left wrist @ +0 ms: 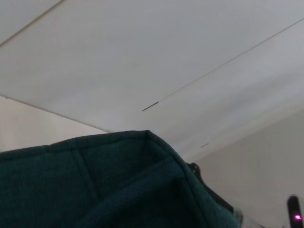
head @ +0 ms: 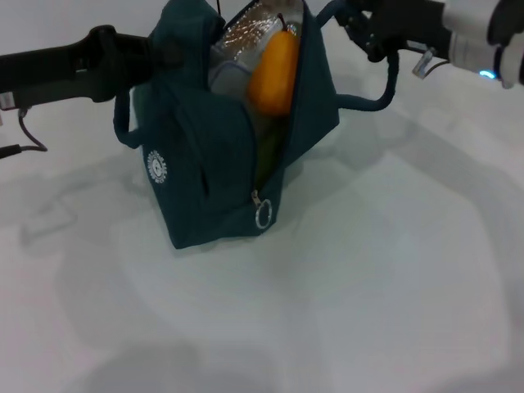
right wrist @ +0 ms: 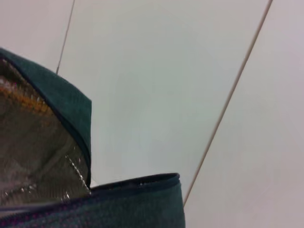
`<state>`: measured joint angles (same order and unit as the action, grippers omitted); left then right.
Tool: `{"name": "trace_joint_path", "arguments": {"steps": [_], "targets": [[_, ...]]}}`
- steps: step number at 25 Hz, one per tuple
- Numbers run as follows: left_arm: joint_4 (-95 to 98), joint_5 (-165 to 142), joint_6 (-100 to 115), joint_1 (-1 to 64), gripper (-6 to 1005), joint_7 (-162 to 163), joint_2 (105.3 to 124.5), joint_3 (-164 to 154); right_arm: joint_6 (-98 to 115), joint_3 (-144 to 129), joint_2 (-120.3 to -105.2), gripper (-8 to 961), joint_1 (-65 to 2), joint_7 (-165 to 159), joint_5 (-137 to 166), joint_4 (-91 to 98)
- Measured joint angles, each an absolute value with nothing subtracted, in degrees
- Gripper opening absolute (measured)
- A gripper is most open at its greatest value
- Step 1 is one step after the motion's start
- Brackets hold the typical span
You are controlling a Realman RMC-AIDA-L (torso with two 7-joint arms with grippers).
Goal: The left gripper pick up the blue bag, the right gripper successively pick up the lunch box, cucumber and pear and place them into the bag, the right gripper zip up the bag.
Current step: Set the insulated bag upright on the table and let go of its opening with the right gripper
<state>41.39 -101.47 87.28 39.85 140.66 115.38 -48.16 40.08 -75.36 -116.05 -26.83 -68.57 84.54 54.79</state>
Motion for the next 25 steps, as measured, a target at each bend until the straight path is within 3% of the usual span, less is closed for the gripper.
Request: {"name": "trace_joint_path", "arguments": {"steps": [11,18,25], "targets": [[40.4,-101.9,87.9,38.9,47,140.9,115.81,-48.5,48.7,-76.0,-115.32,158,-19.7,-74.5,84.5,72.8],[36.3,-102.1,88.0,38.9,47,138.0,116.83,-48.6,59.7,-68.0,-115.09,87,-20.8,-82.5,84.9,76.5],[35.9,-102.1,88.1,38.5,47,137.6,117.51,-48.6,60.5,-67.7,-114.24,87,-23.0,-84.2,86.1,67.9]]}}
